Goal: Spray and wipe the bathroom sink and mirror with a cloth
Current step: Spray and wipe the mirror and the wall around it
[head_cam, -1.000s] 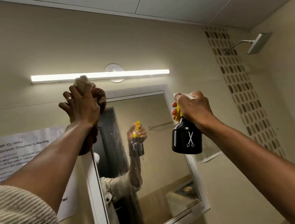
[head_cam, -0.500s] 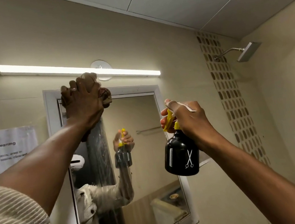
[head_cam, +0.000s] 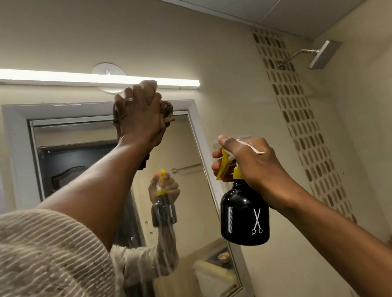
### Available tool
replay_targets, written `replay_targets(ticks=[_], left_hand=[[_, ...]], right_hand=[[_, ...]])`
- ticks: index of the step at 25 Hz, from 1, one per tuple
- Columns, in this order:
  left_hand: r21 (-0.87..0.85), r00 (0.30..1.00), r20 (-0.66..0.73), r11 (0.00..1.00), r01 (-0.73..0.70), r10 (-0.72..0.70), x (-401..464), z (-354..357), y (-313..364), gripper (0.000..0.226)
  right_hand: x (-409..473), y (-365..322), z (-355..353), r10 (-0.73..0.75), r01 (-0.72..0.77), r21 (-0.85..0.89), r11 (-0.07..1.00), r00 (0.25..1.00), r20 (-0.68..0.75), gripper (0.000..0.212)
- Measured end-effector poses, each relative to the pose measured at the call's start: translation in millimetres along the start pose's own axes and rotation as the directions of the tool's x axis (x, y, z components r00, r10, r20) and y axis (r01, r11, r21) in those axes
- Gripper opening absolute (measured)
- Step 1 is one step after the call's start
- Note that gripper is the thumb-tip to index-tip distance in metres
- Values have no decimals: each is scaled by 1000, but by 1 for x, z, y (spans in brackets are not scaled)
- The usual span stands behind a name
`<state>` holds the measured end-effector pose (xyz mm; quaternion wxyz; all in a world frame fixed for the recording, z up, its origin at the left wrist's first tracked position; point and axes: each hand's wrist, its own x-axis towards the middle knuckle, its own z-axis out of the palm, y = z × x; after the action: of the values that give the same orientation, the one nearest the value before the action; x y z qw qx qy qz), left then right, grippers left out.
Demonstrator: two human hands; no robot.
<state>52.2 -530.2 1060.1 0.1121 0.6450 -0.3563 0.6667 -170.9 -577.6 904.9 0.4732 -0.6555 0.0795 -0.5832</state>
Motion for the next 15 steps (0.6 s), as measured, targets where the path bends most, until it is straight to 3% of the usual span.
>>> replay_targets(ticks=[9, 15], left_hand=[[-68, 994, 94, 996, -56, 63, 35, 30, 89, 43], [-96, 981, 148, 989, -109, 123, 30, 23, 100, 33]], right_hand=[[18, 25, -58, 17, -17, 1, 1000, 999, -42, 41], [22, 22, -84, 29, -27, 64, 998, 999, -41, 41]])
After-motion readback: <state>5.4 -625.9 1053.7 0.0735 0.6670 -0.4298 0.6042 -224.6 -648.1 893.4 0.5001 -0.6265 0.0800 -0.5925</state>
